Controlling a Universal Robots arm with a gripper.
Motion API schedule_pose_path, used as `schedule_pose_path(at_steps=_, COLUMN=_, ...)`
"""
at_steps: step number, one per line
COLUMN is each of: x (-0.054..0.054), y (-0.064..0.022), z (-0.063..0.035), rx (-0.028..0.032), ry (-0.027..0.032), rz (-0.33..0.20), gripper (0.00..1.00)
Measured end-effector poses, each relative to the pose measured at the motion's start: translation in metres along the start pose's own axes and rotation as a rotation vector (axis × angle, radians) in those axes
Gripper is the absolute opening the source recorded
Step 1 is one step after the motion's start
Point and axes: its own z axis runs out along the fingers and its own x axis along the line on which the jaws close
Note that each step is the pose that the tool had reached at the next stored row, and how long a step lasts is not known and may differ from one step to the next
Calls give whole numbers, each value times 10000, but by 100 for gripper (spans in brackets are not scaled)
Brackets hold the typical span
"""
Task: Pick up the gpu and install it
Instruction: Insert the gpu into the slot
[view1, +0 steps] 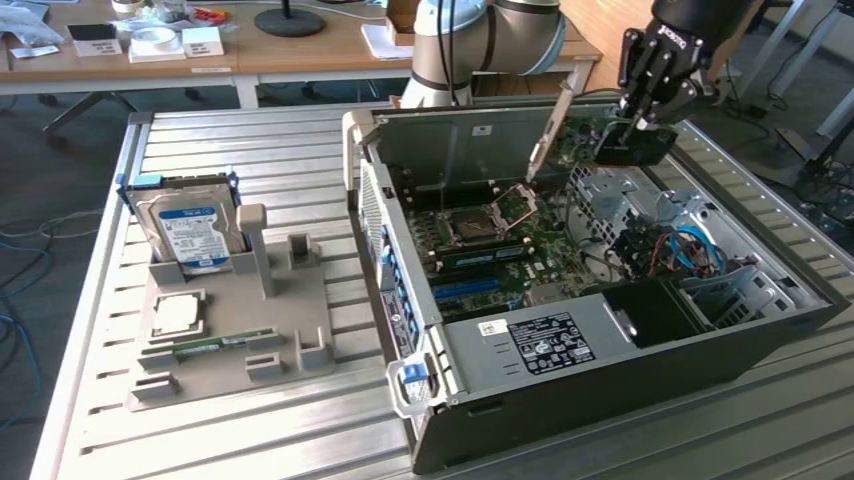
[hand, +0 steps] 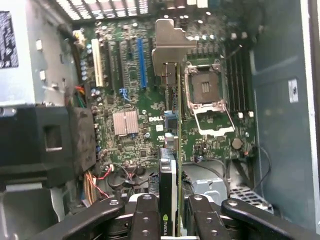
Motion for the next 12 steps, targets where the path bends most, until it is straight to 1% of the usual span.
schedule_pose_path(at_steps=4, x=0, y=0, z=2, rx=-17, ry=25, rz=-681, gripper=27)
schedule_pose_path(at_steps=5, x=0, y=0, z=2, rx=-19, ry=28, rz=-764, gripper=27)
schedule_pose_path(at_steps=8, x=0, y=1, z=2, rx=-17, ry=29, rz=-795, gripper=27)
schedule_pose_path(at_steps=9, x=0, y=3, z=5, rx=14, ry=27, rz=-803, gripper=27)
schedule_pose_path(at_steps=11, x=1, y=13, z=11, rx=121, ry=23, rz=-831, gripper=27)
schedule_pose_path(at_steps=12, x=1, y=19, z=15, rx=163, ry=20, rz=-846, gripper=27)
